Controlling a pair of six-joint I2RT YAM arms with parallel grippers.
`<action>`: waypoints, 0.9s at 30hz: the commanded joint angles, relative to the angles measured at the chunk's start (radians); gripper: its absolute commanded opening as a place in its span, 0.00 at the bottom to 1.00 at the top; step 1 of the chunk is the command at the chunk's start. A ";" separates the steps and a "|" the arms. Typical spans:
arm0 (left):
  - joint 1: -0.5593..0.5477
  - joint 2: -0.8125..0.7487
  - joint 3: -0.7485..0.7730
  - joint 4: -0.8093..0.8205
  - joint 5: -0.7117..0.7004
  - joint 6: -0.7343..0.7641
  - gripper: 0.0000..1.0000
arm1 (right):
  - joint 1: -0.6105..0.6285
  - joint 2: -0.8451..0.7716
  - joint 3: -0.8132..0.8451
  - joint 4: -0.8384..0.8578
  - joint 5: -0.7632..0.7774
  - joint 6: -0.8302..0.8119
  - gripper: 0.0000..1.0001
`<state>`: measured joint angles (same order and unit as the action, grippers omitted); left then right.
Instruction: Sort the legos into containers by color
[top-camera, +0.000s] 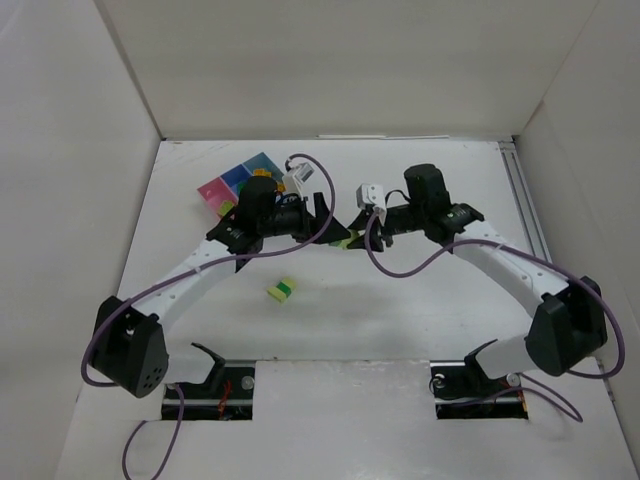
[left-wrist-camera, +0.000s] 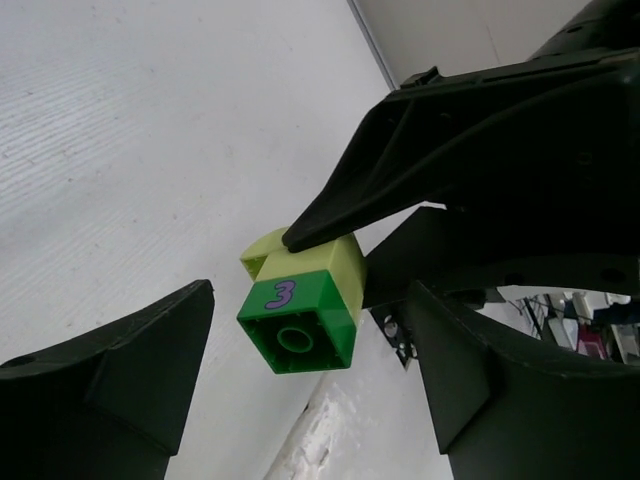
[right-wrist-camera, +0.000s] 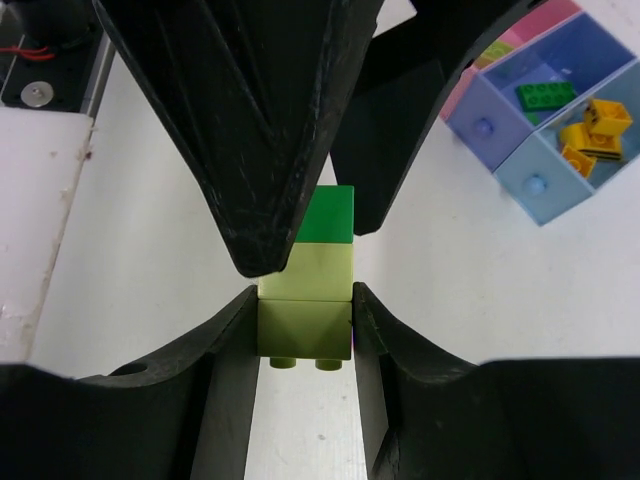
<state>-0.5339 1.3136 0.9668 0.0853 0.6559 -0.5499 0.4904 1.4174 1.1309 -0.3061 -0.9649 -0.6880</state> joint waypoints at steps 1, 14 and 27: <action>0.011 -0.057 -0.037 0.123 0.088 -0.028 0.74 | 0.020 -0.041 -0.023 0.036 -0.018 -0.013 0.00; 0.032 -0.097 -0.100 0.223 0.182 -0.088 0.56 | 0.039 -0.094 -0.033 0.136 0.005 0.042 0.00; 0.032 -0.125 -0.119 0.252 0.180 -0.107 0.30 | 0.048 -0.103 -0.033 0.136 0.055 0.051 0.00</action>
<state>-0.4973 1.2457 0.8471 0.2707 0.8143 -0.6662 0.5285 1.3430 1.0977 -0.2195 -0.9314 -0.6468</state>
